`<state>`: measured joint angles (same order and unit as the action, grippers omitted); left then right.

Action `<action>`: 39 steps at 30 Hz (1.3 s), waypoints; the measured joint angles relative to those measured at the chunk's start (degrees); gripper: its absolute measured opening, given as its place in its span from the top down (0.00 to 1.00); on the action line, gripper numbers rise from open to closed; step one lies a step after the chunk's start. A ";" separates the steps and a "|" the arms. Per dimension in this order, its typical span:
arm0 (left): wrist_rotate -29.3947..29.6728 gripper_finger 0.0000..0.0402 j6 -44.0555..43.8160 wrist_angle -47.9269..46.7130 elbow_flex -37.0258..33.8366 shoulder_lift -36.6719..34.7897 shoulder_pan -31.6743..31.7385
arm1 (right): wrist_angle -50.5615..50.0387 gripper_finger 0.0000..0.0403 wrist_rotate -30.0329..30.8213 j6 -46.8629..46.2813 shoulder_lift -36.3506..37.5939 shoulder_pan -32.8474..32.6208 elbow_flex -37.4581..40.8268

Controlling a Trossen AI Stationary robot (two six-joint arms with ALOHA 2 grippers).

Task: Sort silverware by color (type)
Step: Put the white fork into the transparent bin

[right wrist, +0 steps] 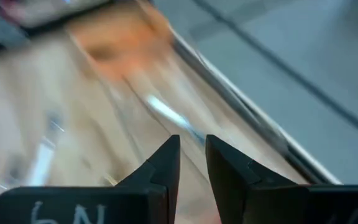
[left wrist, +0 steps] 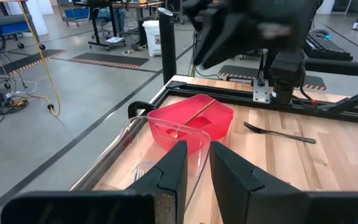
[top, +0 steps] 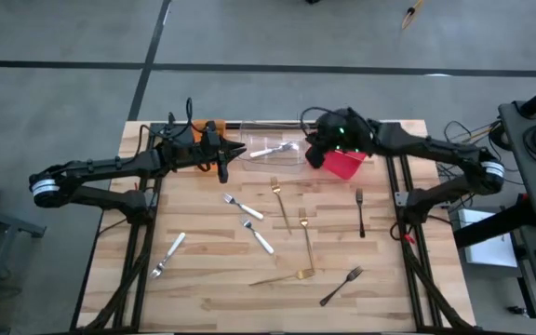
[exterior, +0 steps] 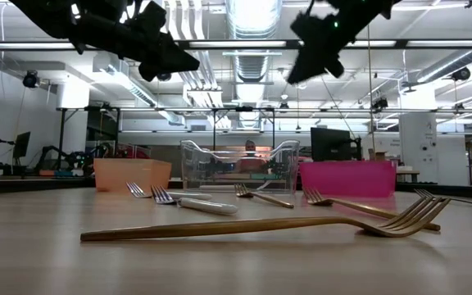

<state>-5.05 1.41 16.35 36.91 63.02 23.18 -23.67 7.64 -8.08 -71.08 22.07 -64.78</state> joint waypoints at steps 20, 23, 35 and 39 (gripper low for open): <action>-0.16 0.87 -14.60 -10.26 -0.02 3.10 -10.32 | 33.42 0.84 4.50 4.56 3.10 -20.78 19.88; -0.14 0.87 -15.07 -9.52 -0.02 4.64 -13.28 | 33.31 0.84 4.46 7.97 3.41 -22.30 19.86; 2.64 0.87 -22.75 -0.64 0.08 13.99 -19.61 | 25.60 0.84 4.44 15.40 10.26 -23.21 19.62; 2.63 0.87 -22.53 -4.68 1.73 16.69 -20.81 | 22.27 0.84 4.44 15.98 12.59 -23.19 19.62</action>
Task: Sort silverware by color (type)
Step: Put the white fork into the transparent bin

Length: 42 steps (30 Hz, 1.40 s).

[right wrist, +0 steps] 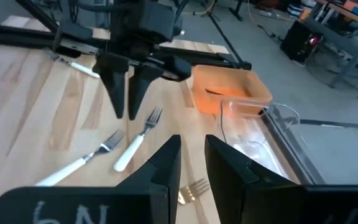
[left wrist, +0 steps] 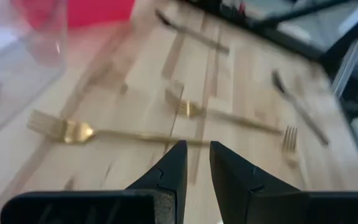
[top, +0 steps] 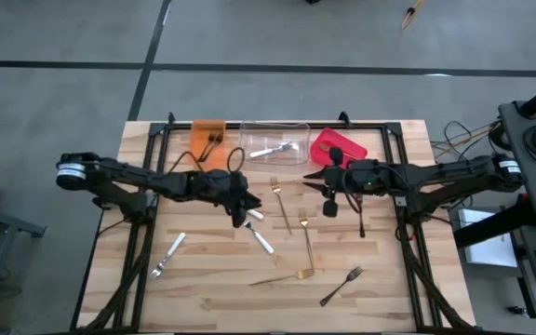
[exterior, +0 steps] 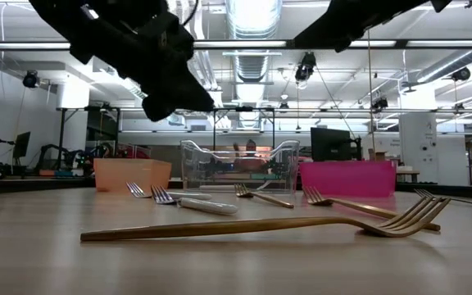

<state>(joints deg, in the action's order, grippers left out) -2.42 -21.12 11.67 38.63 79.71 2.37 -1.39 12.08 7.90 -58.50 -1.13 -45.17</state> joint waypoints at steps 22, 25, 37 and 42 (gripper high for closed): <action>0.57 0.86 23.99 -32.70 16.03 19.24 -0.02 | -1.35 0.84 0.09 8.01 -0.07 0.02 1.03; 0.57 0.83 25.30 -32.49 16.27 20.81 -0.02 | -1.29 0.84 0.11 9.42 0.00 0.02 0.49; 6.14 0.59 26.26 -32.84 17.00 21.24 -0.02 | -0.87 0.84 0.11 13.07 0.36 0.18 0.39; 6.52 0.54 28.86 -32.52 17.00 20.95 -0.02 | -0.87 0.84 0.07 12.72 0.52 1.58 0.39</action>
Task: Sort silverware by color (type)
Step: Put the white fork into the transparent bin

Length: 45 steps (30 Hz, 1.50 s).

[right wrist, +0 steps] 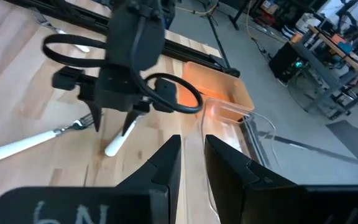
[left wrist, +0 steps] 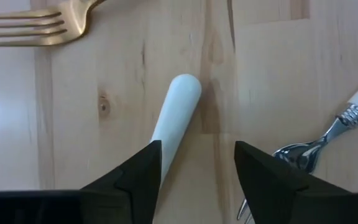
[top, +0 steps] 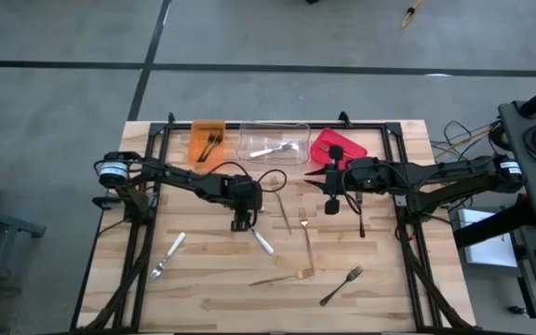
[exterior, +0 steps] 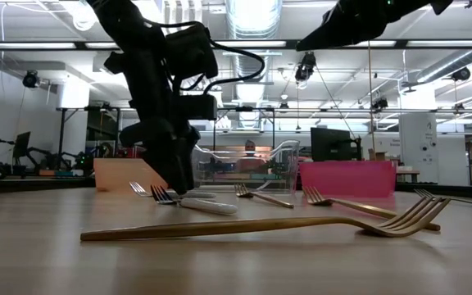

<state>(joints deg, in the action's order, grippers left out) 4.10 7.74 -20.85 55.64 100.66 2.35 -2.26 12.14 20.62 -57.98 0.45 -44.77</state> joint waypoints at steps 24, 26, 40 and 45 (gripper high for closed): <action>-0.54 0.75 0.45 3.97 -0.15 3.40 2.32 | -0.22 0.84 -0.11 -0.12 -0.04 3.34 -0.02; -0.59 0.82 0.48 4.09 -0.16 3.44 2.28 | -0.22 0.84 -0.11 -0.09 -0.04 3.34 -0.02; 0.51 0.99 5.88 1.36 3.27 3.43 1.32 | -0.38 0.84 -0.50 -13.86 -1.64 3.34 0.41; -0.43 1.00 9.24 0.17 6.52 3.15 -0.60 | 0.27 0.84 -2.12 -22.13 -6.89 3.34 2.22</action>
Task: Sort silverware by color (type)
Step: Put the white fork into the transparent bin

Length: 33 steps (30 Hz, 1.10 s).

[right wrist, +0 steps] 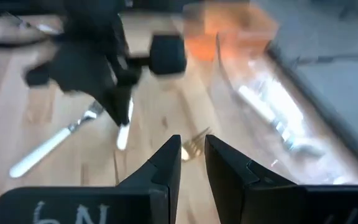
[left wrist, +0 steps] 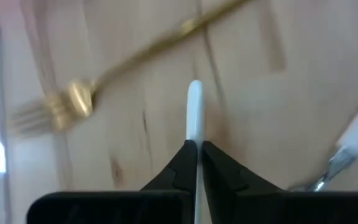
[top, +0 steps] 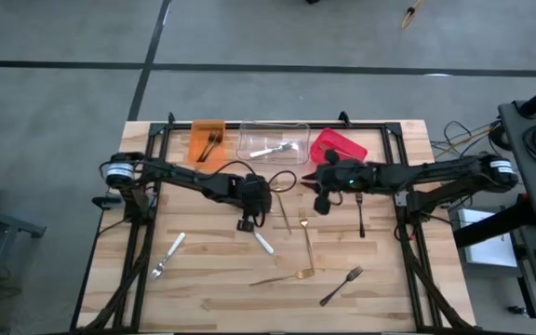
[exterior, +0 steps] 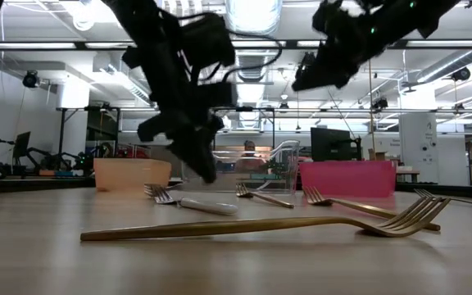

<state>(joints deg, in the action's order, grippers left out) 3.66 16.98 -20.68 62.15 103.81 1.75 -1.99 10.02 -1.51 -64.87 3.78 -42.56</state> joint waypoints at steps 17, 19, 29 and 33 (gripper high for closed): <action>-2.60 1.00 5.11 3.54 2.05 -14.36 -5.04 | 11.07 0.84 -4.10 -2.62 -10.01 -0.06 0.08; -5.12 1.00 4.92 6.41 1.24 -17.18 -5.04 | 14.01 0.84 -8.85 -0.47 -10.57 -0.17 0.08; -14.73 1.00 1.99 17.89 -4.66 -28.37 -5.92 | 21.11 0.80 -20.10 1.61 -10.55 -0.54 -0.07; -14.74 1.00 1.09 21.52 -6.79 -30.32 -6.61 | 23.97 0.71 -20.06 2.10 -10.20 -0.69 -0.10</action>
<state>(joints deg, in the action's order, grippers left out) -11.07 18.07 0.84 55.37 73.49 -4.86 21.98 -10.03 0.59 -75.07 3.10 -42.65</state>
